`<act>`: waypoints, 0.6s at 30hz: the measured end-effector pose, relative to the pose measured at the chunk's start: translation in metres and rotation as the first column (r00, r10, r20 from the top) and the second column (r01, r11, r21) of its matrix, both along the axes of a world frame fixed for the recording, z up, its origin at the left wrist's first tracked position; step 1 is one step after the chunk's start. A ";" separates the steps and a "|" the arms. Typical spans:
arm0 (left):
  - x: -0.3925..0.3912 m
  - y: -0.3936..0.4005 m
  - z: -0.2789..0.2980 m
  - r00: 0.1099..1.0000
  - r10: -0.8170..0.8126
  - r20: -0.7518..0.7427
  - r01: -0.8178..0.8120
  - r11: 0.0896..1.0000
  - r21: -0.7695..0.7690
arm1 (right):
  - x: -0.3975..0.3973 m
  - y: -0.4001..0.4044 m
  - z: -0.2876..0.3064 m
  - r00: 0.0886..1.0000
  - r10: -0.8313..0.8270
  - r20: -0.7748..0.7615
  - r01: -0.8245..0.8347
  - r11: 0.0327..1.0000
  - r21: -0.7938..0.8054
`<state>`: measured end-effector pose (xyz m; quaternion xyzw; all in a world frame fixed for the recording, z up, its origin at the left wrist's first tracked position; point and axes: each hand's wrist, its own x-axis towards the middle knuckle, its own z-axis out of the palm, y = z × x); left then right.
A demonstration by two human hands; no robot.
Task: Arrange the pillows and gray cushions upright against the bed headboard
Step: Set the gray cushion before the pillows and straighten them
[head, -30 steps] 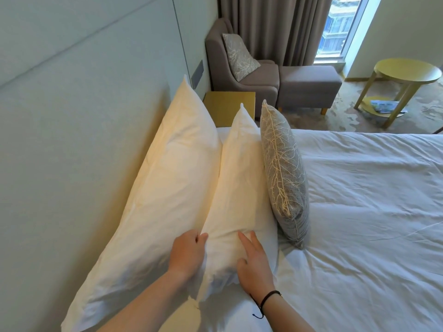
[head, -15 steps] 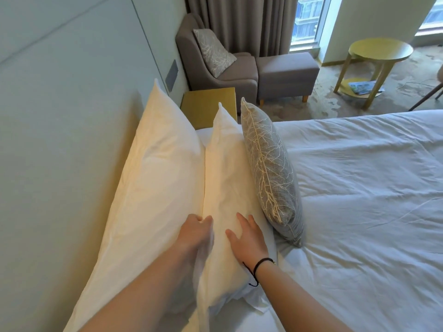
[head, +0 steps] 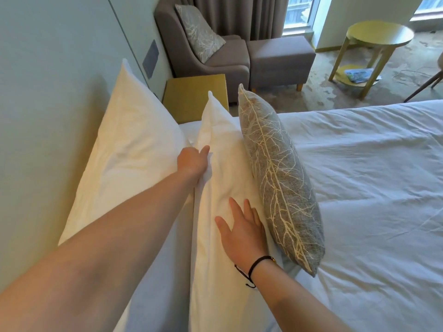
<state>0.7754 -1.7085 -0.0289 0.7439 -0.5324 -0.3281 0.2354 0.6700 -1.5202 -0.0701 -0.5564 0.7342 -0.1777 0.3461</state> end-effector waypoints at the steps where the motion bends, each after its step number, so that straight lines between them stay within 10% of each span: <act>1: 0.000 -0.006 0.001 0.999 -0.018 0.036 0.018 1.000 -0.015 | 0.003 -0.001 -0.001 1.000 -0.007 -0.009 0.007 1.000 0.000; 13: 0.039 -0.008 0.021 0.833 -0.112 0.542 0.151 0.988 -0.029 | 0.022 0.038 0.059 0.972 0.213 0.103 -0.210 0.977 -0.035; 18: 0.021 0.014 0.036 0.733 -0.212 0.646 0.306 0.951 -0.035 | -0.017 0.062 0.116 0.937 0.228 0.263 -0.085 0.883 -0.463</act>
